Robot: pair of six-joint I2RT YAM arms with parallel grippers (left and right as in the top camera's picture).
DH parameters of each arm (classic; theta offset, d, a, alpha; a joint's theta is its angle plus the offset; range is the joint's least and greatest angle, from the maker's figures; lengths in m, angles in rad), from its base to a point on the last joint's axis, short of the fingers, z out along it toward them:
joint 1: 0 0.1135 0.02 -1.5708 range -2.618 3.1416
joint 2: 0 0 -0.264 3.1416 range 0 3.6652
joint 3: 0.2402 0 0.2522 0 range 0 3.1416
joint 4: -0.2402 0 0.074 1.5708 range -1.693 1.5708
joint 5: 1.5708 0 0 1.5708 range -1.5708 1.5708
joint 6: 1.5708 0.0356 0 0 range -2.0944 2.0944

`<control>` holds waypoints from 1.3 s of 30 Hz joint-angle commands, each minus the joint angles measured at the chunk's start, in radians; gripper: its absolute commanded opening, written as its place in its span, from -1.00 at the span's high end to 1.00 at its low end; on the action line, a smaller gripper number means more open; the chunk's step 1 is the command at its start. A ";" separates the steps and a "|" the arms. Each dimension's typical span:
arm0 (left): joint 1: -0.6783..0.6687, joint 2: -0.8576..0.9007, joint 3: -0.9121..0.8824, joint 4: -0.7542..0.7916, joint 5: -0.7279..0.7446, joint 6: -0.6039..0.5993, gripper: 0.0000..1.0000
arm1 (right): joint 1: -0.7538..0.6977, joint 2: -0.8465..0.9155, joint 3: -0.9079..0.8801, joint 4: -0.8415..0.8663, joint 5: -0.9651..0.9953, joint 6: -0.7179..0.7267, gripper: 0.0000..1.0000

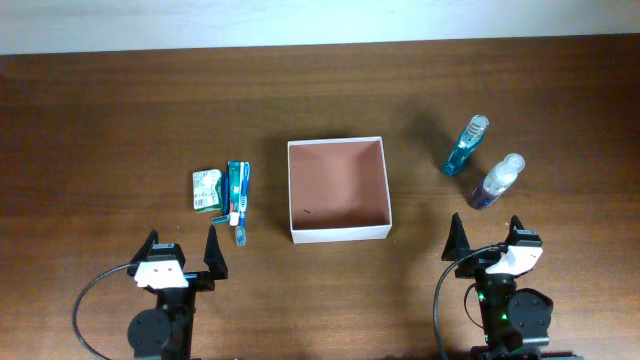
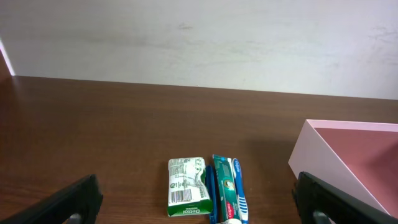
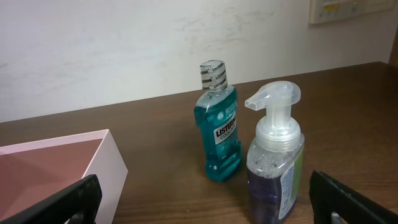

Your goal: Pack container

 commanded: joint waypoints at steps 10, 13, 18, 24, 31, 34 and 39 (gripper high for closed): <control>-0.003 -0.008 -0.006 0.023 0.277 -0.010 -0.99 | -0.008 -0.007 -0.005 -0.008 0.002 0.007 -0.97; -0.003 -0.008 -0.006 0.026 0.432 -0.010 -0.99 | -0.008 -0.007 -0.005 -0.008 0.002 0.007 -0.96; -0.003 -0.008 -0.006 0.034 0.649 -0.010 -0.99 | -0.008 -0.007 -0.005 -0.008 0.002 0.007 -0.97; -0.003 -0.008 -0.006 0.032 0.786 -0.010 -0.99 | -0.008 -0.007 -0.005 -0.008 0.002 0.007 -0.97; -0.003 -0.008 -0.005 0.033 0.906 -0.015 -0.99 | -0.008 -0.007 -0.005 -0.008 0.002 0.007 -0.97; -0.003 -0.008 0.006 0.033 0.906 -0.036 -0.99 | -0.008 -0.007 -0.005 -0.008 0.002 0.007 -0.96; -0.003 0.000 0.110 -0.041 0.853 -0.036 -0.99 | -0.008 -0.007 -0.005 -0.008 0.002 0.007 -0.97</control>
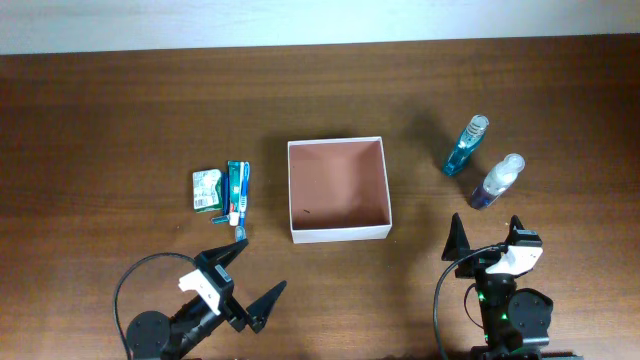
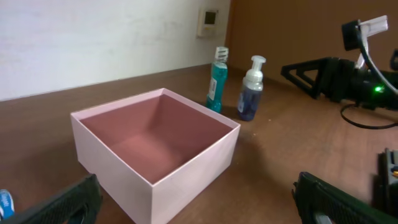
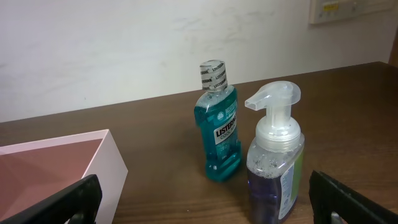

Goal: Pack container
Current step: 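Move the left gripper over the green-and-white soap pack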

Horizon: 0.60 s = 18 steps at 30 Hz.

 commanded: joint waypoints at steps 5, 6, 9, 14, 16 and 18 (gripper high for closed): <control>-0.003 0.101 0.338 -0.367 -0.318 -0.010 -0.99 | -0.008 -0.007 -0.005 -0.008 0.002 0.007 -0.97; -0.003 0.142 0.402 -0.428 -0.374 0.019 -0.99 | -0.008 -0.007 -0.005 -0.008 0.002 0.007 -0.97; -0.003 0.266 0.571 -0.560 -0.467 0.113 -0.99 | -0.008 -0.007 -0.005 -0.008 0.002 0.007 -0.96; -0.003 0.471 0.812 -0.669 -0.543 0.129 -0.99 | -0.008 -0.007 -0.005 -0.008 0.002 0.007 -0.97; -0.003 0.526 0.841 -0.671 -0.543 0.129 -0.99 | -0.008 -0.007 -0.005 -0.008 0.002 0.007 -0.97; -0.003 0.545 0.841 -0.695 -0.544 0.129 -0.99 | -0.008 -0.007 -0.005 -0.008 0.002 0.007 -0.96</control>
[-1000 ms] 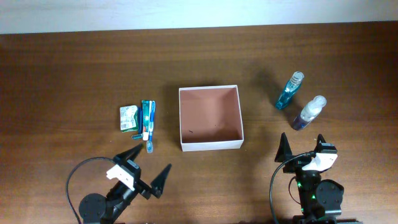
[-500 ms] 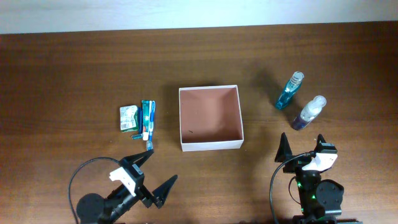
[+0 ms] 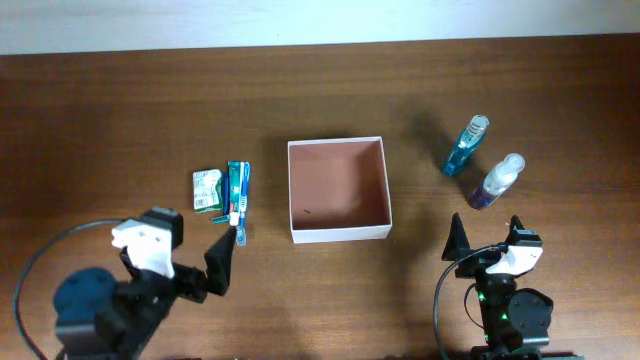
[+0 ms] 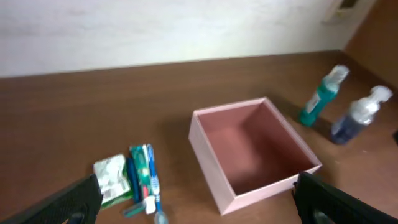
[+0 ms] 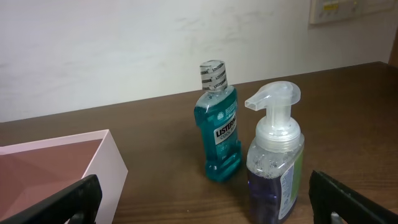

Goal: Pack container
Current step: 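Move the left gripper over the green-and-white soap pack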

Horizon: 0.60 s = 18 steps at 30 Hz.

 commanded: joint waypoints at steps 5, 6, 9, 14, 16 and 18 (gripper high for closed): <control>-0.002 0.056 0.011 -0.034 -0.068 0.025 -0.99 | -0.008 -0.007 -0.005 -0.008 0.002 0.008 -0.97; -0.002 0.056 0.011 -0.034 -0.079 0.025 -0.99 | -0.008 -0.007 -0.005 -0.008 0.002 0.008 -0.97; -0.002 0.061 0.011 -0.037 -0.183 0.008 -0.99 | -0.008 -0.007 -0.005 -0.008 0.002 0.008 -0.97; -0.002 0.117 0.011 -0.053 -0.381 -0.124 -0.99 | -0.008 -0.007 -0.005 -0.008 0.002 0.008 -0.97; -0.002 0.164 0.011 -0.051 -0.397 -0.150 -0.99 | -0.008 -0.007 -0.005 -0.008 0.002 0.008 -0.97; -0.002 0.223 0.011 -0.040 -0.399 -0.159 -0.97 | -0.008 -0.007 -0.005 -0.008 0.002 0.008 -0.97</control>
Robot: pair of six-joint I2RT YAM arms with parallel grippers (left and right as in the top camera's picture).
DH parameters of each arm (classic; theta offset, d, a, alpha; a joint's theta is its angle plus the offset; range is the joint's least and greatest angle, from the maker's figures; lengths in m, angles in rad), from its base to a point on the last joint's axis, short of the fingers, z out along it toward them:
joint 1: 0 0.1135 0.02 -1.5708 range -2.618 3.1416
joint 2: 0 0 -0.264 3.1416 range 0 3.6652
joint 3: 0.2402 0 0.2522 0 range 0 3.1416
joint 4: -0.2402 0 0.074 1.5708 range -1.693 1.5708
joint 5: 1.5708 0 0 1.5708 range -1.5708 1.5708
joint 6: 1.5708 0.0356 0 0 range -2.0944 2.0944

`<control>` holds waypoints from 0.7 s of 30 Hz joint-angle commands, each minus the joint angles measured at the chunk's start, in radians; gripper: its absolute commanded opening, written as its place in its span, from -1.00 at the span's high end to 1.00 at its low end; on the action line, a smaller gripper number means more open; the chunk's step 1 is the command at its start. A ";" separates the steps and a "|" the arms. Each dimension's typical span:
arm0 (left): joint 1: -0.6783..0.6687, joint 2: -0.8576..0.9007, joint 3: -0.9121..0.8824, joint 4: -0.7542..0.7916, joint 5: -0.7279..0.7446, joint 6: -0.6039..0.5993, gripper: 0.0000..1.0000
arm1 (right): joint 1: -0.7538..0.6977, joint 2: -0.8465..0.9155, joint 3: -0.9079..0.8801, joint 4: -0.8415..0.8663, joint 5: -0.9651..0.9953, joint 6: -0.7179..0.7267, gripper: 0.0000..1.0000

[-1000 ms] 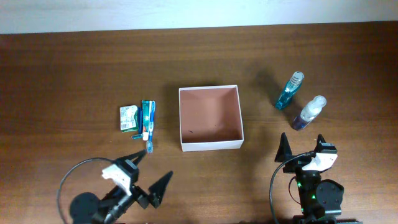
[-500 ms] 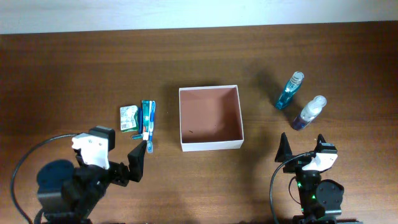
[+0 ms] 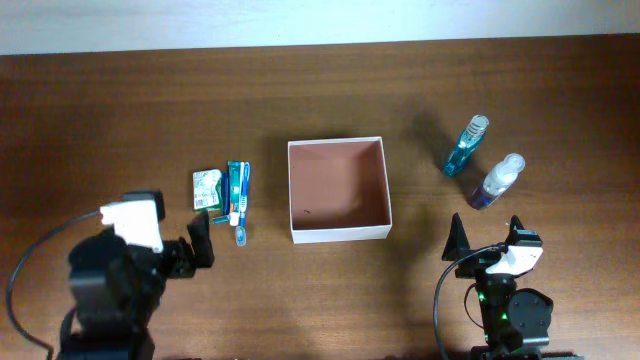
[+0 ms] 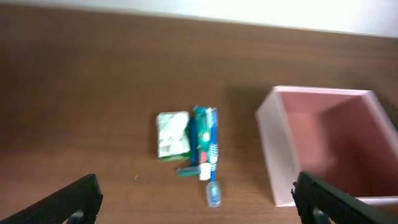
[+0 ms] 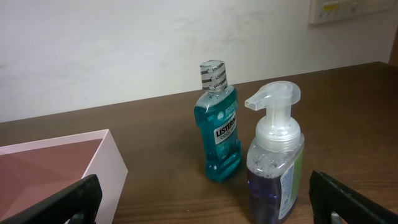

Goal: Pack container
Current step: 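Move the left gripper over the green-and-white soap pack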

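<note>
An open pink box [image 3: 337,232] with white outer walls sits mid-table, also seen as the box [image 4: 277,155] and the box [image 5: 106,165]. Left of it lie a green packet [image 3: 207,189] and a toothpaste with toothbrush [image 3: 237,195]; the left wrist view shows the packet [image 4: 172,135] and the toothbrush bundle [image 4: 205,146]. At the right stand a teal mouthwash bottle [image 3: 466,146] [image 5: 219,124] and a purple pump bottle [image 3: 496,182] [image 5: 277,165]. My left gripper [image 3: 150,245] [image 4: 196,205] hangs open, raised, in front of the toiletries. The right gripper [image 3: 487,240] [image 5: 205,208] rests open in front of the bottles.
The brown wooden table [image 3: 330,90] ends at a white wall along the far side. Black cables [image 3: 30,270] loop beside both arm bases at the front edge.
My left arm has shifted a little left and farther from the front edge; its camera now looks down on the packet and toothbrush bundle nearer the centre. The right arm has not moved.
Both grippers first rested open at the front edge. Then the left arm was turned to the right, facing the box and bottles. Then it stood raised and faced the box and toiletries, and now it hangs over the table in front of the toiletries. Nothing has been picked up.
</note>
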 commanded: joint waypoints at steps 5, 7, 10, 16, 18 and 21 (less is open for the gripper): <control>-0.002 0.326 0.013 0.068 -0.085 -0.064 -0.96 | -0.008 -0.007 -0.005 -0.008 0.002 0.008 -0.97; -0.002 0.423 0.024 0.083 -0.084 -0.064 -0.96 | -0.008 -0.007 -0.005 -0.008 0.002 0.008 -0.97; -0.002 0.564 0.057 0.101 -0.084 -0.063 -0.96 | -0.008 -0.007 -0.005 -0.008 0.002 0.008 -0.97; -0.002 0.753 0.136 0.113 -0.084 -0.059 -0.90 | -0.008 -0.007 -0.005 -0.008 0.002 0.008 -0.97; -0.002 0.791 0.146 0.148 -0.084 -0.042 -0.84 | -0.008 -0.007 -0.005 -0.008 0.002 0.008 -0.97; -0.002 0.812 0.146 0.202 -0.084 -0.025 -0.69 | -0.008 -0.007 -0.005 -0.008 0.002 0.008 -0.97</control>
